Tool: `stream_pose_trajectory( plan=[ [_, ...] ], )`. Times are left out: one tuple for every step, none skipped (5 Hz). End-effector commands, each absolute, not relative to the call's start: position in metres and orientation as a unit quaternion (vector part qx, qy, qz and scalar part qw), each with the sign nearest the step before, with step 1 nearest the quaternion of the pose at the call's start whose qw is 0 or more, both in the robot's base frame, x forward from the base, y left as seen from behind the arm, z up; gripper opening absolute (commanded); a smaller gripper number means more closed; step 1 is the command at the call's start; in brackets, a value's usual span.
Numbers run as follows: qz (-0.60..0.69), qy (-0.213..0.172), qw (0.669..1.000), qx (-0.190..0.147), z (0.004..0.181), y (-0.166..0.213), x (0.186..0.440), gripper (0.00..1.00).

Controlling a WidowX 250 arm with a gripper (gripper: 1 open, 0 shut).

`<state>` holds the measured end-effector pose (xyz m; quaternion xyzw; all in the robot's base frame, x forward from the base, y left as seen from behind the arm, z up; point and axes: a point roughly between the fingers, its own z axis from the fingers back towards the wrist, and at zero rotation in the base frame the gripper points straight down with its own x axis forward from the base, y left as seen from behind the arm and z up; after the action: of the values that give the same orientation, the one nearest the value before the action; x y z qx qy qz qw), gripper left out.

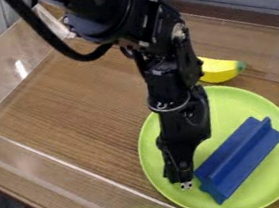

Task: Remove the banana from inside the green plate and put it on the table

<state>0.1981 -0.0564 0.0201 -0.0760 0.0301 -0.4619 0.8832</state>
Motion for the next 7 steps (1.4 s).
stream_pose_trajectory(
  plan=[
    [-0.460,0.006,0.885,-0.066,0.032,-0.055,0.207,0.00],
    [-0.458,0.004,0.887,-0.063,0.036,-0.054,0.208,0.00],
    [-0.455,0.001,0.888,-0.061,0.040,-0.053,0.209,0.00],
    [-0.452,-0.001,0.890,-0.058,0.044,-0.051,0.210,0.00],
    [-0.451,-0.002,0.891,-0.058,0.045,-0.051,0.211,0.00],
    [-0.452,-0.003,0.890,-0.058,0.045,-0.051,0.212,0.00],
    [-0.453,-0.003,0.889,-0.058,0.044,-0.051,0.213,0.00]
  ],
)
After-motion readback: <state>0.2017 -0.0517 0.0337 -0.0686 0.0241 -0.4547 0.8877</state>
